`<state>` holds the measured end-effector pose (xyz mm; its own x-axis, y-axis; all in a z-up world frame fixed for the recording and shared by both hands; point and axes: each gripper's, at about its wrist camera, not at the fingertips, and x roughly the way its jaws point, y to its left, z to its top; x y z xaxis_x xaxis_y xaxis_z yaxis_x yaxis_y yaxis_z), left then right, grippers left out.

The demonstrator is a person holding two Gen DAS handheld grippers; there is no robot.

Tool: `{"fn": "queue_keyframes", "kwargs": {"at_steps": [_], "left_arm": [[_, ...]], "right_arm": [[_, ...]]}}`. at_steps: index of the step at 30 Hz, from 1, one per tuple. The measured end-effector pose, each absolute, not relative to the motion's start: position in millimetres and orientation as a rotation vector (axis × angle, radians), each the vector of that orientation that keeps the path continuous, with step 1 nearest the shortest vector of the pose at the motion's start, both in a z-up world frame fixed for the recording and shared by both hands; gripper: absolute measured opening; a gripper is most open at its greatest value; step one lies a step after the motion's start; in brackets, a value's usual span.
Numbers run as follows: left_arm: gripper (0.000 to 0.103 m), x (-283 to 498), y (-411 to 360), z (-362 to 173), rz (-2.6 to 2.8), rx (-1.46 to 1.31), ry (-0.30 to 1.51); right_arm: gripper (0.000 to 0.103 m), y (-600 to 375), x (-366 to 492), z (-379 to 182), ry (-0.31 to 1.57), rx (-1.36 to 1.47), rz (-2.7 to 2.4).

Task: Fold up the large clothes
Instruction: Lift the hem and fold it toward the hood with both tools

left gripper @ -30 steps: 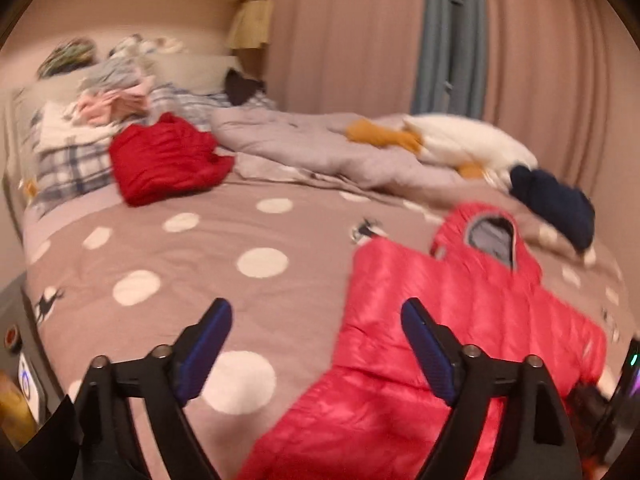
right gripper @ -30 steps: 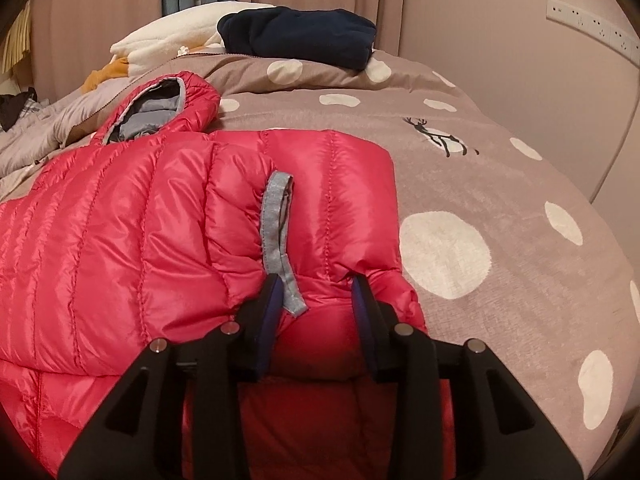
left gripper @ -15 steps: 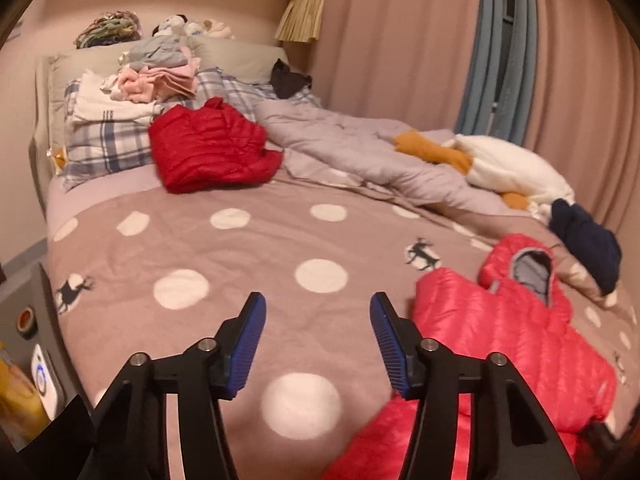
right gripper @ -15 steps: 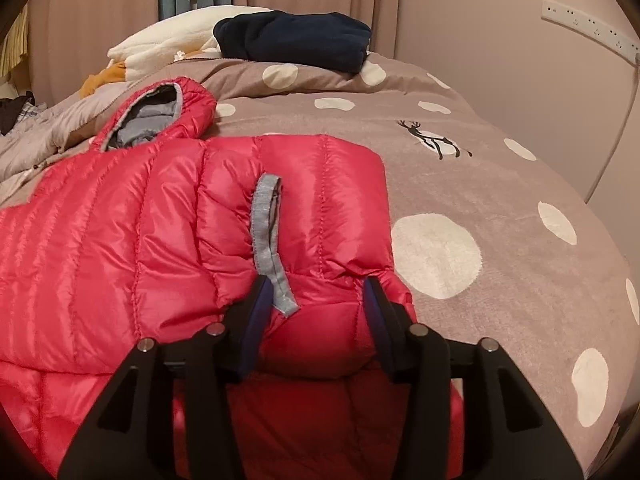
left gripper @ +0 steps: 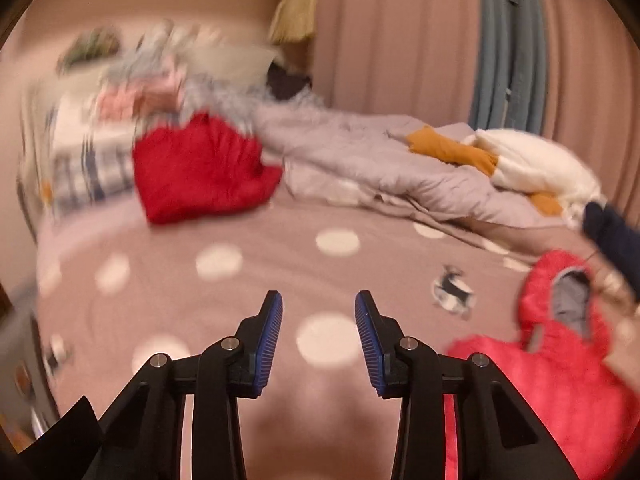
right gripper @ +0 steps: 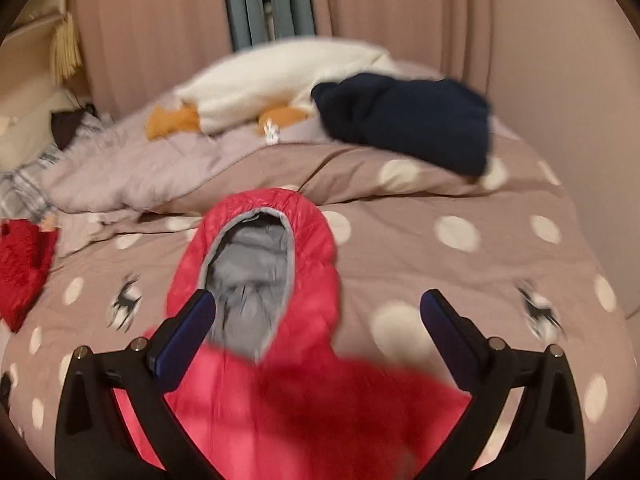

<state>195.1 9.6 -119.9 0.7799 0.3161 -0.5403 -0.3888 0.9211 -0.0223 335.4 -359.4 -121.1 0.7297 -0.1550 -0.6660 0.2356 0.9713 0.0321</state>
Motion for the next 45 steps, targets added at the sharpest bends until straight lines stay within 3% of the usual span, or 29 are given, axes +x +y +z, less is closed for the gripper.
{"fn": "queue_keyframes", "kwargs": {"at_steps": [6, 7, 8, 9, 11, 15, 18, 20, 22, 23, 25, 27, 28, 29, 30, 31, 34, 37, 39, 40, 41, 42, 45], "left_arm": [[0.040, 231, 33, -152, 0.394, -0.123, 0.634], [0.040, 237, 37, -158, 0.389, -0.112, 0.650], [0.040, 237, 38, -160, 0.389, -0.092, 0.654], [0.040, 238, 40, -162, 0.397, -0.067, 0.654], [0.040, 234, 44, -163, 0.418, -0.056, 0.639], [0.040, 229, 52, -156, 0.409, -0.130, 0.679], [0.040, 208, 45, -143, 0.424, -0.125, 0.634], [0.040, 196, 36, -137, 0.423, -0.099, 0.614], [0.040, 185, 27, -132, 0.393, -0.117, 0.607], [0.040, 182, 22, -131, 0.364, -0.126, 0.611], [0.040, 175, 11, -127, 0.328, -0.121, 0.616], [0.040, 171, 0, -126, 0.313, -0.096, 0.615], [0.040, 170, -4, -127, 0.303, -0.085, 0.617], [0.040, 169, -9, -127, 0.285, -0.071, 0.619], [0.040, 170, -9, -127, 0.277, -0.068, 0.620], [0.040, 170, -12, -128, 0.270, -0.067, 0.622], [0.040, 177, -19, -131, 0.218, -0.090, 0.653], [0.040, 186, -35, -133, 0.076, -0.132, 0.697], [0.045, 190, -45, -134, -0.019, -0.165, 0.712], [0.047, 191, -52, -135, -0.069, -0.181, 0.719], [0.048, 192, -56, -135, -0.091, -0.186, 0.721], [0.048, 193, -61, -135, -0.124, -0.196, 0.723], [0.049, 191, -77, -136, -0.213, -0.215, 0.735]], "right_arm": [[0.094, -371, 420, -193, 0.791, 0.278, -0.288], [0.081, -374, 430, -210, 0.829, 0.311, -0.304], [0.049, -380, 439, -229, 0.878, 0.370, -0.306], [0.042, -386, 443, -244, 0.914, 0.428, -0.292], [0.012, -396, 433, -243, 0.846, 0.501, -0.317], [0.012, -388, 381, -185, 0.636, 0.591, -0.095], [0.012, -351, 293, -135, 0.475, 0.386, 0.076], [0.013, -333, 234, -134, 0.482, 0.235, 0.087], [0.026, -334, 195, -151, 0.536, 0.225, 0.102], [0.044, -338, 180, -162, 0.581, 0.236, 0.102], [0.053, -347, 155, -176, 0.602, 0.293, 0.088], [0.053, -356, 150, -177, 0.617, 0.323, 0.109], [0.060, -358, 146, -175, 0.611, 0.339, 0.104], [0.076, -361, 146, -170, 0.594, 0.366, 0.084], [0.083, -364, 148, -168, 0.584, 0.395, 0.064], [0.087, -366, 152, -166, 0.579, 0.436, 0.051], [0.087, -373, 168, -175, 0.592, 0.637, 0.086], [0.086, -357, 190, -192, 0.639, 0.764, 0.124], [0.079, -336, 197, -203, 0.678, 0.806, 0.183], [0.058, -326, 202, -207, 0.697, 0.799, 0.213], [0.030, -314, 205, -211, 0.719, 0.766, 0.225], [0.017, -306, 207, -212, 0.736, 0.720, 0.217], [0.009, -293, 203, -210, 0.737, 0.564, 0.151]]}}
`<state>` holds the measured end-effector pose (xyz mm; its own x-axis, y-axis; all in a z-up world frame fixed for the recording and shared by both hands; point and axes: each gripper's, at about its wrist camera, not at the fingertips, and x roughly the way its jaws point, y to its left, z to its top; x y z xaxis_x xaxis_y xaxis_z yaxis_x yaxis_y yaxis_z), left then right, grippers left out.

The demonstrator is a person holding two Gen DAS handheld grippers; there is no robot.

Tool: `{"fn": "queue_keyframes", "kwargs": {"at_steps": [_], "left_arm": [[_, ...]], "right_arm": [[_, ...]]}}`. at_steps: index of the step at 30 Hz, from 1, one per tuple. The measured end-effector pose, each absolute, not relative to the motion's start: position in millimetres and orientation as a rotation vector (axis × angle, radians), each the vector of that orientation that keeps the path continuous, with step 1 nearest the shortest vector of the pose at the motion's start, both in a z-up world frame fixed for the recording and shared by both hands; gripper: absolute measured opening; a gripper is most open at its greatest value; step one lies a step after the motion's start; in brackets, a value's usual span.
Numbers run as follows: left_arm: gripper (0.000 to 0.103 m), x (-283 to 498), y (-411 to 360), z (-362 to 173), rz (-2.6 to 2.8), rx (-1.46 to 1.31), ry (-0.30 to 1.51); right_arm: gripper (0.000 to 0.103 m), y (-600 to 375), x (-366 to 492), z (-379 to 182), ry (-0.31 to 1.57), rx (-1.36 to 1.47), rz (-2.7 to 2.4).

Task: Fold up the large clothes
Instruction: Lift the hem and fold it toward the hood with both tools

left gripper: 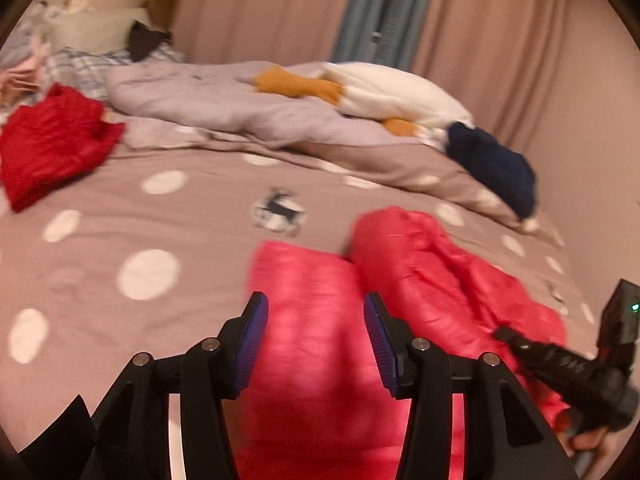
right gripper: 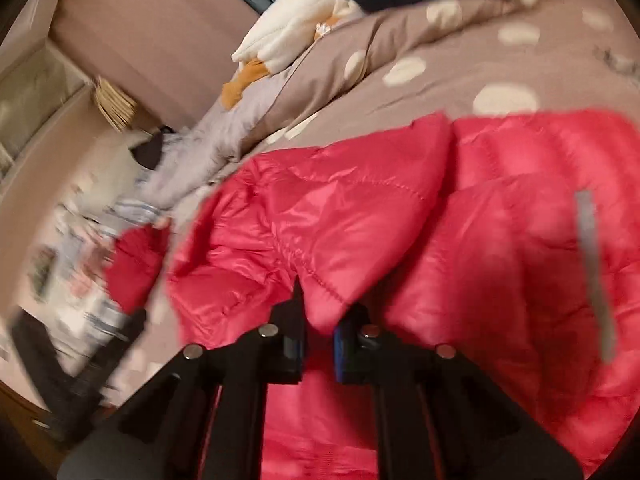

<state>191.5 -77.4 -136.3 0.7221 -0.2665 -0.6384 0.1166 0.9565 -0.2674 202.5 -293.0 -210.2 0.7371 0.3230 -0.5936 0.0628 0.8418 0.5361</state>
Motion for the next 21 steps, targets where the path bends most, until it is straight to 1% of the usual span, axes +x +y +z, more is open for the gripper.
{"fn": "queue_keyframes", "kwargs": {"at_steps": [1, 2, 4, 8, 9, 10, 11, 13, 16, 18, 21], "left_arm": [[0.050, 190, -85, -137, -0.276, -0.220, 0.746], [0.052, 189, -89, -138, -0.311, -0.223, 0.751], [0.063, 187, -100, -142, -0.402, -0.238, 0.775], [0.063, 184, -127, -158, -0.533, -0.245, 0.852], [0.047, 185, -135, -164, -0.517, -0.203, 0.876], [0.026, 185, -144, -173, -0.464, -0.133, 0.897], [0.022, 184, -152, -183, -0.390, -0.050, 0.913], [0.020, 175, -154, -195, -0.365, -0.026, 0.909], [0.016, 155, -146, -197, -0.390, -0.063, 0.915], [0.016, 143, -137, -200, -0.396, -0.117, 0.933], [0.016, 121, -133, -205, -0.378, -0.098, 0.916]], "right_arm": [[0.008, -291, 197, -208, 0.727, 0.522, 0.144], [0.008, -290, 191, -205, 0.722, 0.478, 0.135], [0.008, -289, 177, -202, 0.709, 0.411, 0.105], [0.007, -288, 162, -208, 0.710, 0.331, 0.092], [0.007, -288, 162, -211, 0.714, 0.323, 0.094], [0.007, -296, 160, -213, 0.714, 0.313, 0.092], [0.007, -299, 156, -216, 0.709, 0.298, 0.078], [0.007, -306, 152, -221, 0.708, 0.300, 0.076], [0.007, -307, 140, -230, 0.726, 0.250, 0.027], [0.007, -301, 126, -233, 0.740, 0.185, -0.021], [0.008, -292, 108, -235, 0.731, 0.140, -0.057]]}}
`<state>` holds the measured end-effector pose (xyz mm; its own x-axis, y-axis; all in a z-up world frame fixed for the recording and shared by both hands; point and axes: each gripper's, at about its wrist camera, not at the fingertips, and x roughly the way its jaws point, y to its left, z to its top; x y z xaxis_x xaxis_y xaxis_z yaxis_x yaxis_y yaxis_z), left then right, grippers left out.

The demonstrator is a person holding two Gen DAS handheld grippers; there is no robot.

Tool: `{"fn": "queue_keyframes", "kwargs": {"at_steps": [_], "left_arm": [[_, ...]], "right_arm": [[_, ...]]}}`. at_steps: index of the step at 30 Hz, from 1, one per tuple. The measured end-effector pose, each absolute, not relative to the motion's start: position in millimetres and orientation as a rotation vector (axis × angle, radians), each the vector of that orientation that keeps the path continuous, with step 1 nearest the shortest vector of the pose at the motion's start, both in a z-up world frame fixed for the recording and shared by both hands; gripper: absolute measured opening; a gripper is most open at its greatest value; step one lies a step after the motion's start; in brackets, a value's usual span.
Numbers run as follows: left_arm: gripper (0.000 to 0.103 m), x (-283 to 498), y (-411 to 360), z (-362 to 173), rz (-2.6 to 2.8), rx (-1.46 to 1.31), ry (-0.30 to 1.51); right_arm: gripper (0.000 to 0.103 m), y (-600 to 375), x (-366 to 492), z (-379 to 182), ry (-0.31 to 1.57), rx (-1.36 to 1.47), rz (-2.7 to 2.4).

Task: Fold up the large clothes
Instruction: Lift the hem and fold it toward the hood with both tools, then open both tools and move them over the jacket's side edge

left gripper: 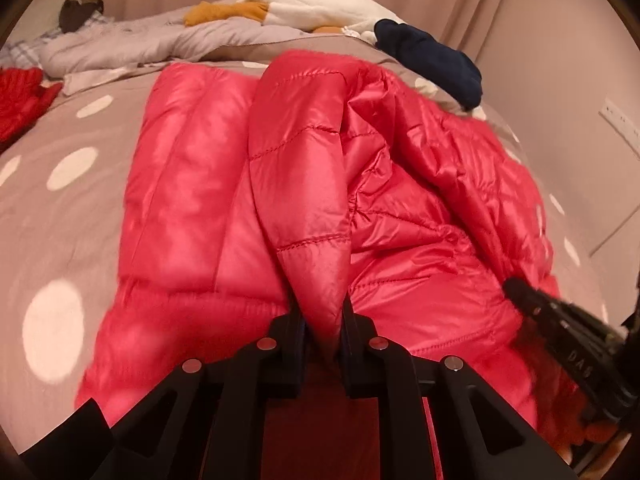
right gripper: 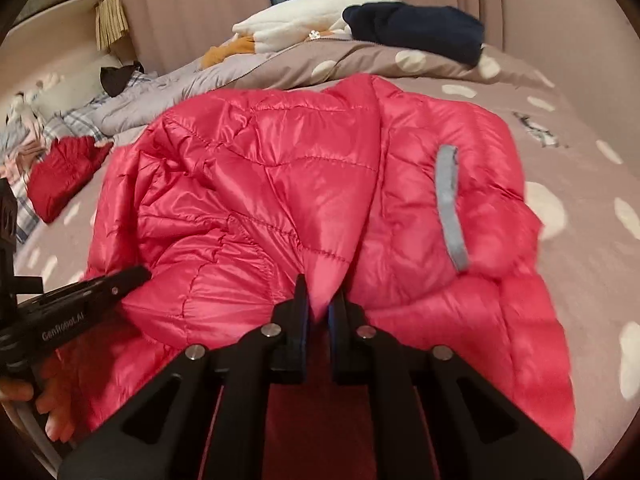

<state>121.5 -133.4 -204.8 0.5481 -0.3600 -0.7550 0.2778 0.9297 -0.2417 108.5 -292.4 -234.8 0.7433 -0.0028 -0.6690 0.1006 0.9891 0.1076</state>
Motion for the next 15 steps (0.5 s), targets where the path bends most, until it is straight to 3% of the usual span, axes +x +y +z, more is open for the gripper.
{"fn": "queue_keyframes", "kwargs": {"at_steps": [3, 4, 6, 7, 9, 10, 11, 15], "left_arm": [[0.021, 110, -141, -209, -0.352, -0.044, 0.854], [0.027, 109, -143, -210, -0.340, -0.016, 0.819], [0.055, 106, -140, -207, -0.288, 0.000, 0.799], [0.062, 102, -134, -203, -0.256, -0.014, 0.795], [0.078, 94, -118, -191, -0.209, -0.051, 0.767], [0.082, 87, -107, -183, -0.200, -0.082, 0.739], [0.082, 80, -99, -177, -0.198, -0.109, 0.720], [0.082, 60, -64, -172, -0.134, -0.151, 0.713]], "right_arm": [[0.016, -294, 103, -251, 0.710, 0.149, -0.098], [0.018, -295, 104, -256, 0.693, 0.158, -0.104], [0.021, -297, 105, -258, 0.674, 0.169, -0.111], [0.025, -297, 105, -255, 0.677, 0.166, -0.116], [0.046, -300, 98, -246, 0.679, 0.156, -0.137], [0.065, -302, 92, -241, 0.669, 0.147, -0.158], [0.075, -306, 83, -235, 0.646, 0.146, -0.176], [0.076, -333, 49, -222, 0.617, 0.206, -0.223]]}}
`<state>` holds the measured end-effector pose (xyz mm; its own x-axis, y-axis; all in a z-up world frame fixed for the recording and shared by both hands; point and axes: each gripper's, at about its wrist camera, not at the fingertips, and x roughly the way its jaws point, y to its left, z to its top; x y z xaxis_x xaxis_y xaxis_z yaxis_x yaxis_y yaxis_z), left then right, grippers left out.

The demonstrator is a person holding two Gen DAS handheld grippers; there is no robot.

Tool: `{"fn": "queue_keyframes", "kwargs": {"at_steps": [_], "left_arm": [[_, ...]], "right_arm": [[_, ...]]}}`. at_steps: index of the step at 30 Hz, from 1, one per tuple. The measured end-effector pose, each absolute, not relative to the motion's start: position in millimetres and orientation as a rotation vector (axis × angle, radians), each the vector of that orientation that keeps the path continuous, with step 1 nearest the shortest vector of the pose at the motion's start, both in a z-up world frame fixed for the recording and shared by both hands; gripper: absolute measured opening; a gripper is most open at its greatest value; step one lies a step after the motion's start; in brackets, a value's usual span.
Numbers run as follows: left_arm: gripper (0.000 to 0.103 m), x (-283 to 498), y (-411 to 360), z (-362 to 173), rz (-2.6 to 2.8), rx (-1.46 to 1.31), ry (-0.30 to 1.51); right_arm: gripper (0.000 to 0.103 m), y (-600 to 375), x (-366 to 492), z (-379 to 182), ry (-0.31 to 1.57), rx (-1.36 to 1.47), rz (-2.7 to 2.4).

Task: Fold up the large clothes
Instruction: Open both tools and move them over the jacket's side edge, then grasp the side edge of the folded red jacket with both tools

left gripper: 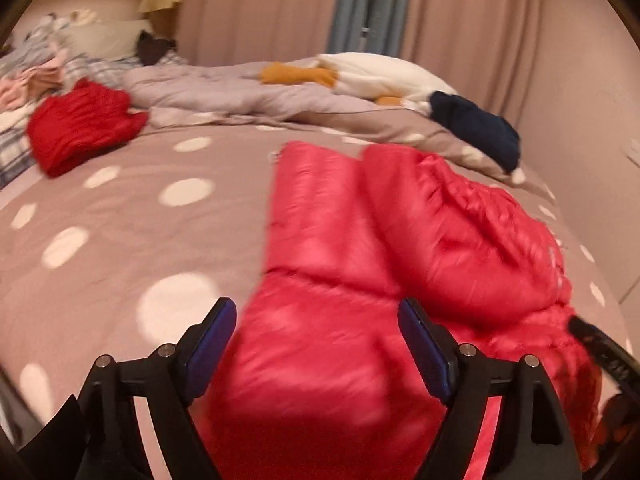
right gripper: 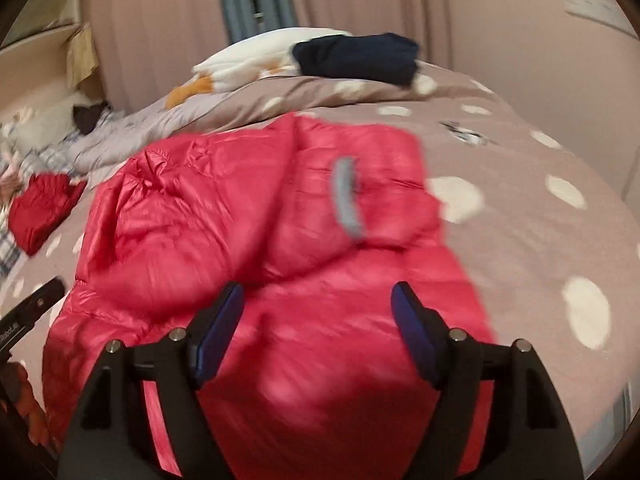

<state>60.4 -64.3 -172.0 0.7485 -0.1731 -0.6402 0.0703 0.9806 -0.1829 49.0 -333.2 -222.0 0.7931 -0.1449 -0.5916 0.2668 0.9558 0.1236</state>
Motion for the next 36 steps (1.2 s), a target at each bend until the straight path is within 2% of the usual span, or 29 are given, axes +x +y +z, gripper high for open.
{"fn": "queue_keyframes", "kwargs": {"at_steps": [6, 9, 10, 12, 14, 19, 23, 36], "left_arm": [[0.082, 58, -26, -198, -0.098, -0.280, 0.864], [0.057, 61, -25, -216, -0.252, -0.373, 0.993], [0.054, 58, -26, -218, -0.249, -0.367, 0.985], [0.051, 56, -35, -217, -0.233, -0.293, 0.974], [0.044, 53, -44, -215, -0.224, -0.260, 0.964], [0.035, 56, -62, -212, -0.190, -0.202, 0.946], [0.033, 55, -66, -211, -0.166, -0.146, 0.920], [0.033, 93, -70, -208, -0.103, -0.077, 0.878]], "right_arm": [[0.077, -385, -2, -239, 0.647, 0.393, -0.261], [0.078, -386, -12, -253, 0.689, 0.398, -0.306], [0.076, -382, -12, -258, 0.704, 0.393, -0.300], [0.064, -380, -15, -266, 0.711, 0.404, -0.279], [0.044, -374, -17, -267, 0.703, 0.414, -0.245], [0.027, -371, -12, -272, 0.695, 0.460, -0.212], [0.023, -368, -9, -275, 0.673, 0.455, -0.189], [0.021, -352, 53, -262, 0.687, 0.359, -0.181]]}}
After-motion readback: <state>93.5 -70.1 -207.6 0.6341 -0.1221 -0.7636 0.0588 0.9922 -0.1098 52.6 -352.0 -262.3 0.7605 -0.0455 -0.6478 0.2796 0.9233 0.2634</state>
